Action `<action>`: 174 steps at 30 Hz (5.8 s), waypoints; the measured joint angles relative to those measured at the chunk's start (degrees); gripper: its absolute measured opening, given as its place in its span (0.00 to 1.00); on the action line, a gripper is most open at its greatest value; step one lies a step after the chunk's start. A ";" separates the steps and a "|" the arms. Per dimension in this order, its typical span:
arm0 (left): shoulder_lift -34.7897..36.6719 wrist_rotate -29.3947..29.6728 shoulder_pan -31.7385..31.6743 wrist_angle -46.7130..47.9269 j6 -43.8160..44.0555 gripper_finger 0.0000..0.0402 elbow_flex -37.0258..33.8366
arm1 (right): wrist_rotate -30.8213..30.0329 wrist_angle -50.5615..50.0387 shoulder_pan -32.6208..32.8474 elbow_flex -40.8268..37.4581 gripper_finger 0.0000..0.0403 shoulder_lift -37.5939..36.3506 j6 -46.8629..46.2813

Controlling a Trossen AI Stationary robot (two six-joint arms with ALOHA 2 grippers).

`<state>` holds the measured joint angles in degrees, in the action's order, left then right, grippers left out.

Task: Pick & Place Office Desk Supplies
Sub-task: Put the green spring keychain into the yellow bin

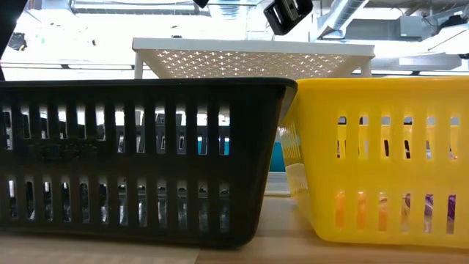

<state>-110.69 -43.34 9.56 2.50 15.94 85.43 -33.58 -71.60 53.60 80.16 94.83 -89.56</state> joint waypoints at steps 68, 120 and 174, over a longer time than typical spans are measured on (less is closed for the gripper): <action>48.58 48.05 -14.73 0.30 5.36 0.22 -67.49 | -3.78 -4.70 -4.66 0.00 0.24 0.02 -6.56; 39.14 42.84 -14.69 -13.27 10.38 0.03 -67.65 | -3.76 -4.72 -4.66 0.00 0.24 0.02 -8.44; 1.25 22.28 -5.05 -16.65 0.49 0.02 -4.88 | -5.81 -10.46 -3.33 0.02 0.24 -1.18 -10.14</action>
<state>-109.44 -21.06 4.51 -14.15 16.43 80.54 -39.39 -82.06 50.28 80.18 93.65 -99.69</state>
